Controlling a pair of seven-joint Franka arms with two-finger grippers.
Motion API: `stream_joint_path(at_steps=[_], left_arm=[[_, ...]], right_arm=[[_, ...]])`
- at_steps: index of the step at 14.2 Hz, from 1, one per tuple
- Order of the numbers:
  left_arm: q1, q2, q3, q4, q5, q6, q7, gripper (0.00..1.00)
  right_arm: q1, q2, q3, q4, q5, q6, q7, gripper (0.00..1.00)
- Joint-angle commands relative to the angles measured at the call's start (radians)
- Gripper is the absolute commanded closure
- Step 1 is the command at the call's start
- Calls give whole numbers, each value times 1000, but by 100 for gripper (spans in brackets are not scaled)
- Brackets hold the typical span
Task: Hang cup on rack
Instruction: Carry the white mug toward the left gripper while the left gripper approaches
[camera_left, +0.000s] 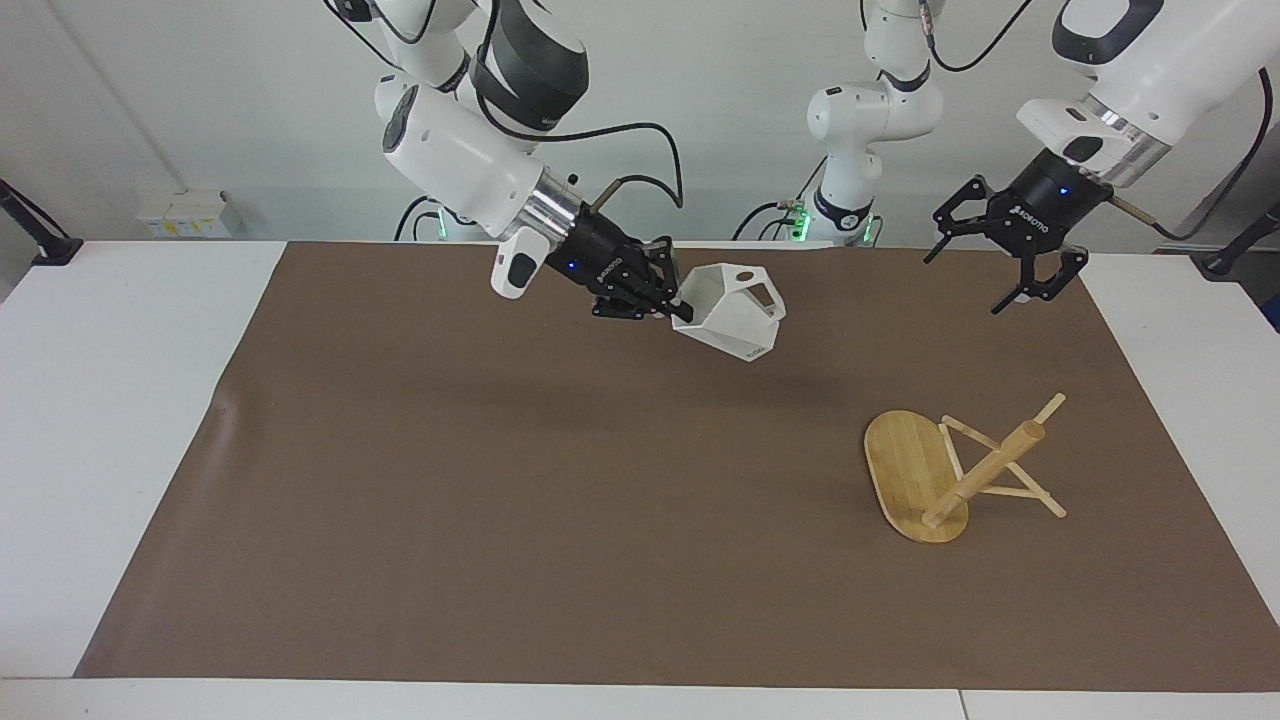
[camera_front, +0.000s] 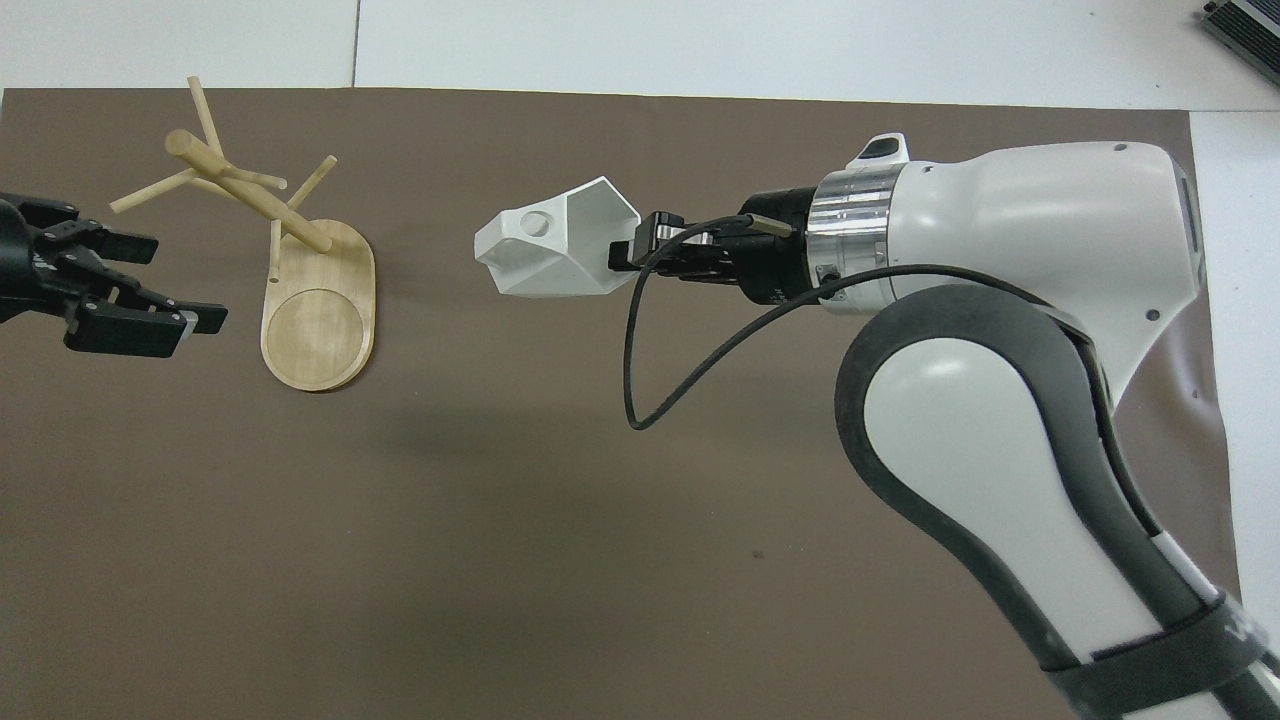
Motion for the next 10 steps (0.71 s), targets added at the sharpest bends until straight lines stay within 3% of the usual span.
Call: stream_joint_path(at_steps=[1, 4, 10], left_arm=[[-26, -32, 6, -52, -45, 48, 183, 0], [-29, -40, 1, -69, -98, 48, 272, 0], [-34, -41, 6, -128, -172, 42, 507, 0]], right_arm=[[-25, 25, 90, 48, -70, -11, 108, 100], [-20, 31, 161, 46, -217, -22, 164, 100], [-18, 40, 199, 47, -227, -27, 234, 100]])
